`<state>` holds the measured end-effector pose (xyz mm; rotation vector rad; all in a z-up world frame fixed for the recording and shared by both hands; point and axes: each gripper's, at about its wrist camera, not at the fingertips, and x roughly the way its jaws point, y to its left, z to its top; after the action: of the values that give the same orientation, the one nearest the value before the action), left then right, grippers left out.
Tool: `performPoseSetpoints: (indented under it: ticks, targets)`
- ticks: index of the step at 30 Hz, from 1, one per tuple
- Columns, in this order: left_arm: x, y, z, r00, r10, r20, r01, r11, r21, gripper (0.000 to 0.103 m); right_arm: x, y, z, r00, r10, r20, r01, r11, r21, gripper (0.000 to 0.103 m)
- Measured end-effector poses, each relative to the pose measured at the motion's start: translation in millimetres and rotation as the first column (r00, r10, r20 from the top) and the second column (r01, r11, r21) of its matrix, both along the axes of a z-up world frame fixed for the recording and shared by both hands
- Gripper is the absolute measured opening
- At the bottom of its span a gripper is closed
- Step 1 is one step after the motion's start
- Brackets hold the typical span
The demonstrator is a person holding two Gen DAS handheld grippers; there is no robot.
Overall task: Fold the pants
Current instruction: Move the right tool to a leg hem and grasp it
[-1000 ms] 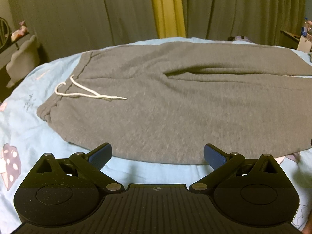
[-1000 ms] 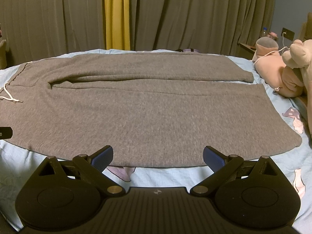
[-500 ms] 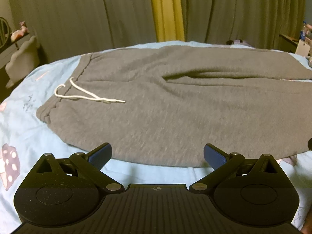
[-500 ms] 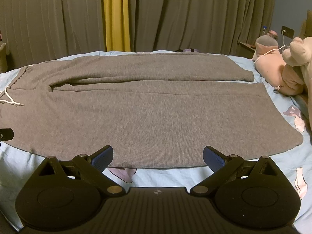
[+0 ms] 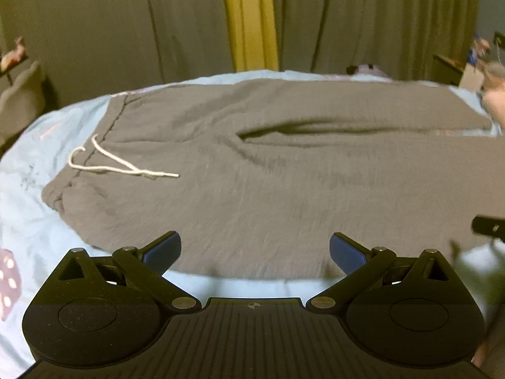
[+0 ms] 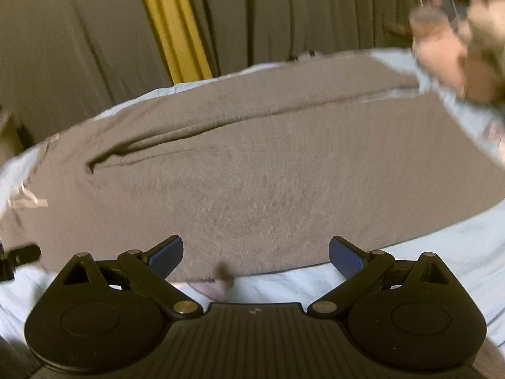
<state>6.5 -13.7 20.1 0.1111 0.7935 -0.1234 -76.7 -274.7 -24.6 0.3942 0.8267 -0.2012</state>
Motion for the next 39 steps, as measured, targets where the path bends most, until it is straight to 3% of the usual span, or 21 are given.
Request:
performPoseSetpoints:
  ticks: [7,12,16,19,24,27,29,31,35,39]
  targets:
    - [77,-20,14,0.983,0.169,0.075,-0.166,0.985,-0.036,0.103,49,-56,-40,0.987,-0.136,-0.083,0.150,0.971,0.187,0.099]
    - [135,-21,-24,0.969,0.246,0.026,-0.245,0.968,-0.048,0.103,46,-80,-58,0.974,-0.225,-0.022,0.221,0.925,0.308,0.099]
    - [156,-2,-53,0.941,0.338,0.002,-0.336,0.936,-0.102,0.103,56,-83,-60,0.983,-0.180,-0.027,0.180,0.939,0.292,0.099]
    - [171,7,-62,0.917,0.396,0.041,-0.394,0.917,-0.057,0.103,79,-79,-49,0.982,-0.164,-0.093,0.181,0.956,0.232,0.099]
    - [180,19,-73,0.886,0.453,0.105,-0.451,0.892,-0.039,0.103,154,-109,-13,0.971,-0.229,0.067,0.209,0.952,0.222,0.098]
    - [183,24,-78,0.884,0.460,0.091,-0.455,0.888,-0.065,0.103,226,-132,-9,0.961,-0.266,0.081,0.247,0.949,0.195,0.072]
    - [184,26,-80,0.883,0.461,0.094,-0.454,0.887,-0.083,0.103,280,-152,-15,0.948,-0.317,0.041,0.301,0.929,0.213,0.042]
    - [182,25,-83,0.877,0.467,0.118,-0.458,0.884,-0.090,0.103,321,-166,-16,0.936,-0.349,0.044,0.334,0.920,0.206,0.033]
    - [183,16,-94,0.876,0.457,0.151,-0.453,0.889,-0.065,0.103,396,-183,-24,0.919,-0.394,0.022,0.384,0.907,0.170,0.033]
    - [185,14,-99,0.877,0.452,0.165,-0.447,0.892,-0.067,0.103,433,-196,-37,0.889,-0.456,-0.039,0.458,0.881,0.117,0.033]
